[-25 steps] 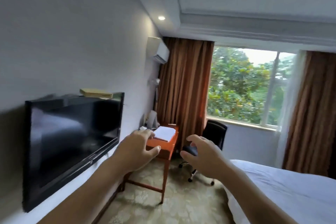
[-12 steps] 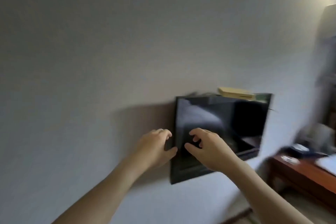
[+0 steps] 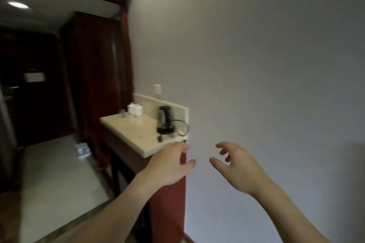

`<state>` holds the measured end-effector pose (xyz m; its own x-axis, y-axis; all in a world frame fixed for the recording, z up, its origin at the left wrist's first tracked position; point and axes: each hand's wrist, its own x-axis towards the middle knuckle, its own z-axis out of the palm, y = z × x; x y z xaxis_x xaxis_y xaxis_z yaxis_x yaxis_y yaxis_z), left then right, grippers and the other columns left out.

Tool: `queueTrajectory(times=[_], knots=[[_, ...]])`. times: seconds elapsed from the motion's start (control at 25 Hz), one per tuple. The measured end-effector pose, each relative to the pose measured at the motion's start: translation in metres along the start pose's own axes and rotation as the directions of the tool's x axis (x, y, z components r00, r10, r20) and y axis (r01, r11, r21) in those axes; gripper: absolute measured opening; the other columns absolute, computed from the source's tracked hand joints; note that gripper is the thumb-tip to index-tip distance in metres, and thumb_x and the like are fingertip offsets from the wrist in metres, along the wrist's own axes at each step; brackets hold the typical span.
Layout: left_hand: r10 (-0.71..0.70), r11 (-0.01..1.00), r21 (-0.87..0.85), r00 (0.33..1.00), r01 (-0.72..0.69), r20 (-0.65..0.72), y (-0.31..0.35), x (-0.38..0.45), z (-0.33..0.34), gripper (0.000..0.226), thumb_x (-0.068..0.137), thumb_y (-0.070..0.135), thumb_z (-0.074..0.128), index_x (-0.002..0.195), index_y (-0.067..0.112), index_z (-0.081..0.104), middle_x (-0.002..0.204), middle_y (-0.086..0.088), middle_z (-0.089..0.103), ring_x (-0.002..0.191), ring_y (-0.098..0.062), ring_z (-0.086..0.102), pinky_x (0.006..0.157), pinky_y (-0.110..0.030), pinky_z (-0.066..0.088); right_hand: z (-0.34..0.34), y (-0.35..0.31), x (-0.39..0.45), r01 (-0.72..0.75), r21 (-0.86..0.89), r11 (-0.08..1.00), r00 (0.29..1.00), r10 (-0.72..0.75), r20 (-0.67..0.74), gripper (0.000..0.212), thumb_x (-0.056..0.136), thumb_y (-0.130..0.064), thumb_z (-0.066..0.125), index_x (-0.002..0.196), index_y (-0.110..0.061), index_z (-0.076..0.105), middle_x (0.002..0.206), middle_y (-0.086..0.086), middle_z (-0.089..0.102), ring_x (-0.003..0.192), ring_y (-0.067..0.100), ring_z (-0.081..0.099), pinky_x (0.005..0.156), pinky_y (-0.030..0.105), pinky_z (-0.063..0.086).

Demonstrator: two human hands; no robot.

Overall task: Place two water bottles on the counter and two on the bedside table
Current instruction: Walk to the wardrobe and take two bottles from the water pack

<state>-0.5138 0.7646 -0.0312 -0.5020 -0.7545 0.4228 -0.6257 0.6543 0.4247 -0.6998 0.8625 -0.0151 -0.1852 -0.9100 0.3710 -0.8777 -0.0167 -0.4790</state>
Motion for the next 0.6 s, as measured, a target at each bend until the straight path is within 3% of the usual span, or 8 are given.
queueTrajectory(times=[0.28,0.44,0.6], knots=[[-0.339,0.927,0.098,0.920,0.362,-0.195,-0.193,-0.068,-0.124,0.047,0.087,0.056,0.058,0.127,0.031,0.056,0.118,0.017,0.059,0.108,-0.004,0.055,0.085,-0.023,0.049,0.149,-0.192,0.101,0.362,0.172,0.916,0.907,-0.388,0.161,0.055,0.092,-0.052,0.058,0.140,-0.027,0.050,0.128,-0.006,0.059,0.101,0.008,0.056,0.082,0.025,0.046],[-0.420,0.871,0.130,0.854,0.474,-0.306,-0.282,-0.096,-0.183,0.046,0.088,0.058,0.056,0.127,0.033,0.056,0.119,0.018,0.056,0.112,-0.004,0.054,0.087,-0.025,0.047,0.232,-0.278,0.137,0.424,0.258,0.868,0.842,-0.482,0.240,0.057,0.094,-0.049,0.058,0.144,-0.026,0.045,0.131,-0.006,0.058,0.099,0.005,0.053,0.076,0.017,0.042],[-0.485,0.829,0.133,0.818,0.542,-0.309,-0.353,-0.092,-0.210,0.048,0.087,0.058,0.058,0.128,0.034,0.053,0.119,0.019,0.056,0.110,-0.004,0.054,0.088,-0.027,0.050,0.286,-0.319,0.182,0.431,0.280,0.858,0.815,-0.503,0.286,0.056,0.096,-0.047,0.058,0.146,-0.027,0.043,0.135,-0.006,0.057,0.099,0.004,0.050,0.072,0.012,0.037]])
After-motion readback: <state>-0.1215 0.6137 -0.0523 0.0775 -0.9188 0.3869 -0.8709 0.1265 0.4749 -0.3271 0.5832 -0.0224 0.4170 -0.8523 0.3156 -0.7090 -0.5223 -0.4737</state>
